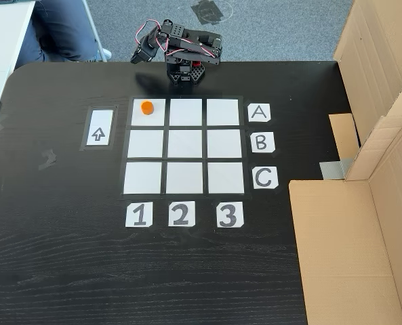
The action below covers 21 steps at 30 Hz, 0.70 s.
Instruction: Pick up the round, orange token and place it in the grid on square A1.
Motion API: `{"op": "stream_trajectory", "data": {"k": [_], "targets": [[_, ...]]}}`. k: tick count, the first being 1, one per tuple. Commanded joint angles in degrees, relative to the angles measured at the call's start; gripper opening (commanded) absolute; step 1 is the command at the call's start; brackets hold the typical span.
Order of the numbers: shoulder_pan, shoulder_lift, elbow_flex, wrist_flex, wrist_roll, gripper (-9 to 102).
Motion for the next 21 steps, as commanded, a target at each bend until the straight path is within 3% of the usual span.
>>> {"op": "stream_trajectory", "data": {"k": [1, 21], "targets": [[-0.2, 0.0, 0.1, 0.3, -0.4, 0], [-0.5, 0.6, 0.2, 0.6, -0.3, 0]]}}
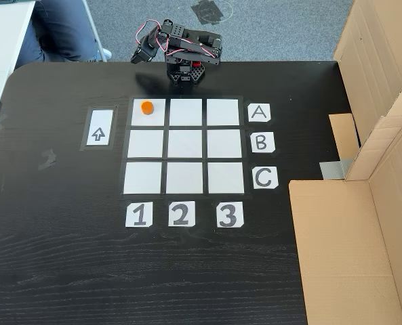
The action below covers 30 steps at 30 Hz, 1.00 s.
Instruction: Pick up the round, orange token and place it in the grid on square A1.
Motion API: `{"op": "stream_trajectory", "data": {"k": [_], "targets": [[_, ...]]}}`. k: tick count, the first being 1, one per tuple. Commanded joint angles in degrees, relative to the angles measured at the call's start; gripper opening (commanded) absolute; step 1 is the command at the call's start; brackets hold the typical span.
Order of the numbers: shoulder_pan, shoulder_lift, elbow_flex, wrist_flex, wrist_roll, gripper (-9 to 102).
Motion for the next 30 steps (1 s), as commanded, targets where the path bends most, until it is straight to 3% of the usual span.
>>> {"op": "stream_trajectory", "data": {"k": [1, 30], "targets": [[-0.5, 0.5, 0.2, 0.4, -0.3, 0], [-0.5, 1.1, 0.2, 0.5, -0.2, 0]]}}
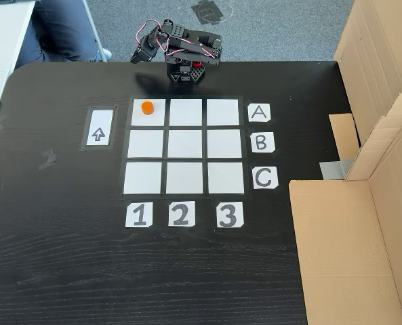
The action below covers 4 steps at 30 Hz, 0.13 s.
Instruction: Pick up the round, orange token and place it in the grid on square A1.
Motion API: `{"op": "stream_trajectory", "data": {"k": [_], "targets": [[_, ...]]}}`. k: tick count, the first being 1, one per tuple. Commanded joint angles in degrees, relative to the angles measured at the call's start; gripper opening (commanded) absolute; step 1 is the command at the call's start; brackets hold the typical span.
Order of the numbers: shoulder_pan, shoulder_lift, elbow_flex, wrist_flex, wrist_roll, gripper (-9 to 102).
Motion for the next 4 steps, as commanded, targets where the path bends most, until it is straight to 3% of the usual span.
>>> {"op": "stream_trajectory", "data": {"k": [1, 4], "targets": [[-0.5, 0.3, 0.2, 0.1, -0.2, 0], [-0.5, 0.3, 0.2, 0.1, -0.2, 0]]}}
